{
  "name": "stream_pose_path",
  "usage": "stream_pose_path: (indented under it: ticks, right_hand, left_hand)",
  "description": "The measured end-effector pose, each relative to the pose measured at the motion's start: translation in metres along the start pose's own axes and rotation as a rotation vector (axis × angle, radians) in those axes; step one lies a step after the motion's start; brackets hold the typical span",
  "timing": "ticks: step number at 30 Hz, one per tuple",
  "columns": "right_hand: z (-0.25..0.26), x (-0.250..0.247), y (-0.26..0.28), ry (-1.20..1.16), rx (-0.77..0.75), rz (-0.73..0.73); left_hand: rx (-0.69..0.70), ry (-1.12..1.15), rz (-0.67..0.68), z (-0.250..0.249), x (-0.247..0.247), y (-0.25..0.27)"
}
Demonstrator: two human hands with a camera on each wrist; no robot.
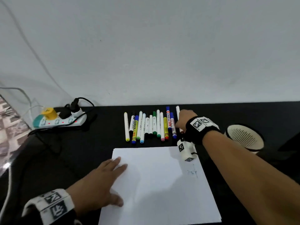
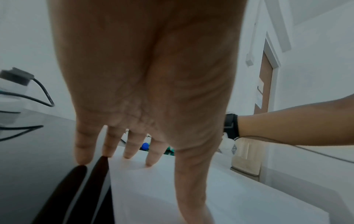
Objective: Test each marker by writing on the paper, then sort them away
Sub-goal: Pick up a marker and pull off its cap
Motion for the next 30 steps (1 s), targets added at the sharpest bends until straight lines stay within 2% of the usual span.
stream_pose_path:
  ticks: [2,5,11,13,16,20,25,30]
  right_hand:
    - [0.0,-0.017,0.017,-0.116,0.011,-0.059]
    - [0.013,-0.046,0.062,-0.415,-0.103,-0.078]
    - [0.04,-0.081,0.192,-1.151,-0.311,0.024]
    - [0.043,-0.083,0.228,-1.31,-0.394,0.066]
    - [0.043,-0.083,0.273,-1.374,-0.528,0.041]
    - [0.036,-0.077,0.313,-1.48,-0.526,-0.007]
    - [0.037,-0.066,0.34,-1.586,-0.478,0.018]
    - [0.043,-0.063,0.359,-1.673,-0.475,0.053]
  left_hand:
    - [-0.001,0.027,-0.035,0.002,-0.001,-0.002]
    - [-0.01,0.075,-0.061,0.004,-0.003,0.005]
    - [0.005,0.148,-0.156,0.002,-0.008,0.018]
    - [0.004,0.184,-0.218,0.0,-0.012,0.025]
    - [0.045,0.237,-0.375,-0.015,-0.031,0.047]
    - [0.202,0.458,-0.623,-0.053,-0.065,0.107]
    - [0.415,0.567,-0.61,-0.112,-0.072,0.185]
    - [0.407,0.604,-0.641,-0.123,-0.069,0.223]
Point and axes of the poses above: each hand's wrist, its own y-axis away from the middle knuckle, its own x-axis out of the palm, z = x × y, the point moved 9 cm from there along -y, towards the middle knuckle, and after that the axes turned 3 degrees about y, right-handed, at the moved point
